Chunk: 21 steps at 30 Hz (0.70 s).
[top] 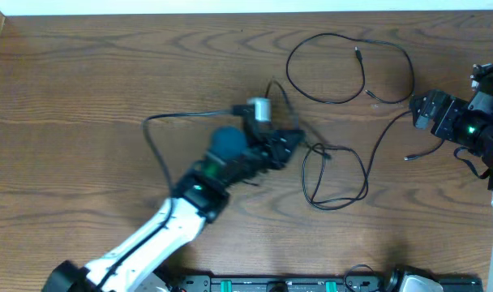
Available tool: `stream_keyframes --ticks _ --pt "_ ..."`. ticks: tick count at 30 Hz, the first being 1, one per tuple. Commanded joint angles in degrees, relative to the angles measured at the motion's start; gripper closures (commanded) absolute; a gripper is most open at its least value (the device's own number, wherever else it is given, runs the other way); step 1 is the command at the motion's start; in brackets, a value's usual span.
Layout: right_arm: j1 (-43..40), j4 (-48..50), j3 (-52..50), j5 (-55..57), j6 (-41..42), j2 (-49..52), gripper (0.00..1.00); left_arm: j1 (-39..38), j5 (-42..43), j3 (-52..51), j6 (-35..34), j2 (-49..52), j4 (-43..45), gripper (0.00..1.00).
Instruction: Untangle cables
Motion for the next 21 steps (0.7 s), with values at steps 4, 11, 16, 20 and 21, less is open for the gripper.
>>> stream_keyframes --ticks 4,11,16,20,21 --pt "-0.3 -0.4 0.0 0.0 0.5 -0.5 0.01 -11.3 -15.6 0.2 -0.9 9.8 11.7 0.92" --pt "-0.3 -0.9 0.0 0.0 0.5 -0.5 0.01 -14.7 -23.8 1.7 -7.3 24.1 27.5 0.92" --pt "-0.3 -0.9 0.0 0.0 0.5 -0.5 0.01 -15.6 -21.9 9.4 -10.4 33.4 28.1 0.92" --pt "-0.3 -0.9 0.0 0.3 0.5 -0.5 0.01 -16.3 -16.0 15.9 -9.8 38.0 24.3 0.91" --pt "-0.3 -0.9 0.0 0.9 0.5 -0.5 0.01 -16.3 -13.5 17.2 -7.6 38.1 22.1 0.88"
